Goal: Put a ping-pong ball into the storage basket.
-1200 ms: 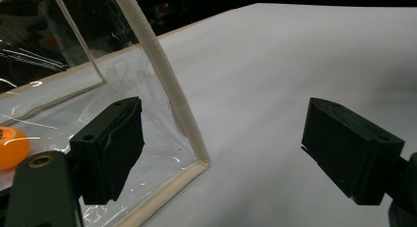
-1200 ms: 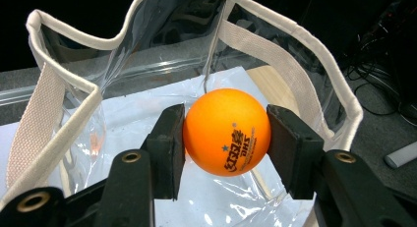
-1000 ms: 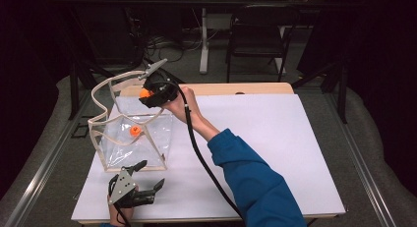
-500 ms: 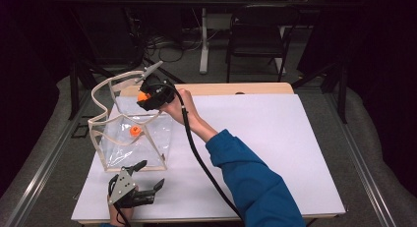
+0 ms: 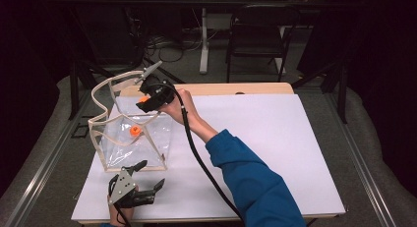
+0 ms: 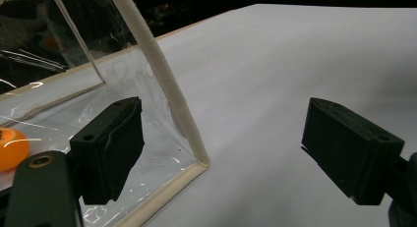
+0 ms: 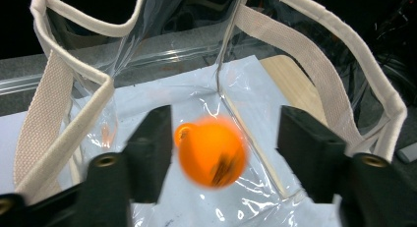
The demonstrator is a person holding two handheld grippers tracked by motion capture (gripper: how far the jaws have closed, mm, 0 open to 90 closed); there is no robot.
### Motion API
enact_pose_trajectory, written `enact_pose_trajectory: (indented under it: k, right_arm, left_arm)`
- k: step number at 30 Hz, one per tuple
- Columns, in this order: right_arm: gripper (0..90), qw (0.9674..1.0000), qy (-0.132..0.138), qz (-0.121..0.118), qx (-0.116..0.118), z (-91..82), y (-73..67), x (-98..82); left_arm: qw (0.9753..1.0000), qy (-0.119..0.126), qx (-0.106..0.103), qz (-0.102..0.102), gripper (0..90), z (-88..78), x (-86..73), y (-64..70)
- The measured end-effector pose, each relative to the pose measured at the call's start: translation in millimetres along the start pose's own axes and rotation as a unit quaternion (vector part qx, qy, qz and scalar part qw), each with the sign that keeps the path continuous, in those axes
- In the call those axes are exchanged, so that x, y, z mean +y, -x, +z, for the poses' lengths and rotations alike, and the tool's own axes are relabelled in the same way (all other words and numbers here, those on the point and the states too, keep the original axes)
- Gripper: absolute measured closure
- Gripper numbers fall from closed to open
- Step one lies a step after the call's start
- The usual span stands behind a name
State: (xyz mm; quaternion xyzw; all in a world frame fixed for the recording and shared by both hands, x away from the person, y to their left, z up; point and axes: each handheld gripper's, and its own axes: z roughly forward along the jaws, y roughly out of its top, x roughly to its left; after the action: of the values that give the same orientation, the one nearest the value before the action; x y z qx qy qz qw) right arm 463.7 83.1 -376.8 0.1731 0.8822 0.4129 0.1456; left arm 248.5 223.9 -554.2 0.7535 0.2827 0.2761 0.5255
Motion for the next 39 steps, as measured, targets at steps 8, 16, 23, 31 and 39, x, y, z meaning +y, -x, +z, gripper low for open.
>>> enact_pose_trajectory:
  k: [8, 16, 23, 31, 39]
  right_arm:
    - [14.4, 0.9994, 0.020, 0.026, 0.009, -17.5, 9.1, -5.5]
    - [8.3, 0.9987, 0.044, 0.025, 0.011, -52.0, 14.8, -13.8]
    - [4.1, 0.9993, 0.033, 0.017, 0.011, -72.3, 15.4, -28.0]
    - [3.2, 0.9992, 0.029, 0.025, 0.009, -87.0, 19.3, -46.4]
    - [2.1, 0.9990, 0.030, 0.031, 0.004, -98.9, 23.9, -63.1]
  left_arm:
    - [1.0000, 0.000, -0.002, 0.001, 15.8, -0.2, 0.0, -0.7]
    - [1.0000, -0.001, -0.001, 0.001, 15.8, 0.6, 0.2, 0.4]
    - [1.0000, -0.001, 0.000, 0.000, 15.8, 0.8, -0.1, 0.0]
    - [1.0000, -0.003, 0.001, 0.002, 15.8, 1.5, 0.4, 1.5]
    - [1.0000, -0.002, 0.001, 0.003, 15.8, 2.4, 0.2, 1.8]
